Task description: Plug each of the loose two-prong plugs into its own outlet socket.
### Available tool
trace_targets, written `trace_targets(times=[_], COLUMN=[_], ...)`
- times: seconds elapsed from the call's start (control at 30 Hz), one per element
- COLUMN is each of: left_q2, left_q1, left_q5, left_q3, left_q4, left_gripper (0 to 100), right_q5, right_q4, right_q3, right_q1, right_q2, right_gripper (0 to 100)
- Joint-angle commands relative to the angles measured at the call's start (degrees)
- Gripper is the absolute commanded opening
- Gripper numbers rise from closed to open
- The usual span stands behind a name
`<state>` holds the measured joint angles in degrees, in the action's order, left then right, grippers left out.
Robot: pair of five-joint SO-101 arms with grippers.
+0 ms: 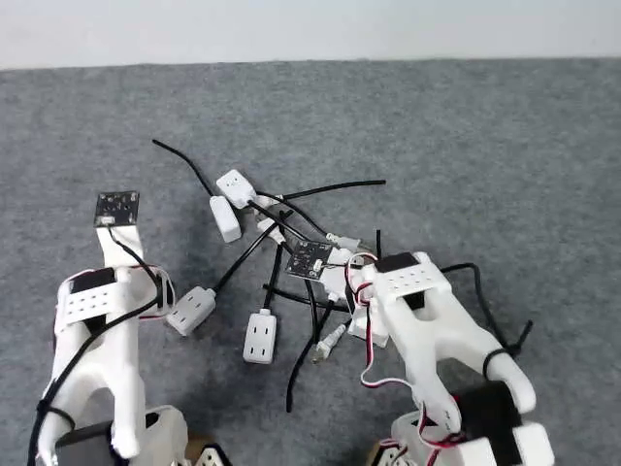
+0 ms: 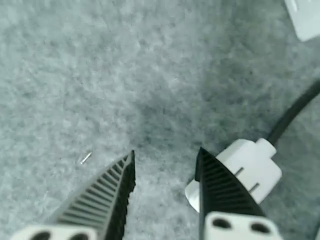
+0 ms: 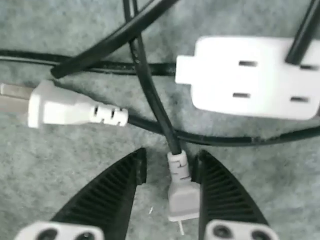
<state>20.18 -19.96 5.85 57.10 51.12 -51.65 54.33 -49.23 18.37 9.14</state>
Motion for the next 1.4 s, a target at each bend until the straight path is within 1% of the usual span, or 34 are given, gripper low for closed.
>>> trace_targets(times=[0.0,0.13,0.27,0.4,0.47,0.5,0.6,0.67,0.77,0.8,0.83,1.03,1.13,1.23,1.37], left_q2=[-0.18,-0.35,-0.44,-0.44,-0.53,-0.53,-0.53,-0.53,-0.53,-0.53,-0.53,-0.53,-0.53,-0.53,-0.53], left_q1=[0.7,0.88,0.88,0.88,0.88,0.88,0.88,0.88,0.88,0.88,0.88,0.88,0.88,0.88,0.88], left_q5=[0.7,0.7,0.7,0.7,0.7,0.7,0.7,0.7,0.7,0.7,0.7,0.7,0.7,0.7,0.62], left_q3=[-2.68,-2.68,-2.59,-2.59,-2.59,-2.59,-2.59,-2.59,-2.59,-2.59,-2.59,-2.59,-2.59,-2.59,-2.59], left_q4=[-1.49,-1.49,-1.49,-1.49,-1.49,-1.49,-1.49,-1.58,-1.58,-1.58,-1.58,-1.58,-1.58,-1.58,-1.58], left_gripper=[19,19,19,19,19,19,19,19,19,19,19,19,19,19,19], right_q5=[-2.64,-6.77,-12.66,-12.92,-10.29,-7.74,2.02,10.55,25.32,29.45,31.91,33.58,35.52,31.21,24.88], right_q4=[0.22,-0.22,0.22,0.22,-0.13,-0.22,0.04,0.31,0.57,1.27,2.15,3.38,0.92,-1.27,-1.27], right_q3=[2.73,3.16,3.25,3.52,3.6,3.96,6.42,8.62,10.9,11.43,11.78,12.04,12.04,11.69,11.78], right_q1=[-0.13,-3.12,-6.29,-6.81,-6.81,-6.9,-9.27,-12.88,-20.62,-22.99,-24.92,-33.98,-39.25,-42.15,-44.26], right_q2=[-0.31,-0.31,-0.48,-1.8,-1.98,-1.89,-1.71,-0.92,0.4,0.66,0.84,0.66,0.92,0.31,-2.15], right_gripper=[10.4,7.4,7.3,5.3,0.1,1.3,0.9,0.9,0.9,0.9,0.9,0.9,0.9,0.9,1.3])
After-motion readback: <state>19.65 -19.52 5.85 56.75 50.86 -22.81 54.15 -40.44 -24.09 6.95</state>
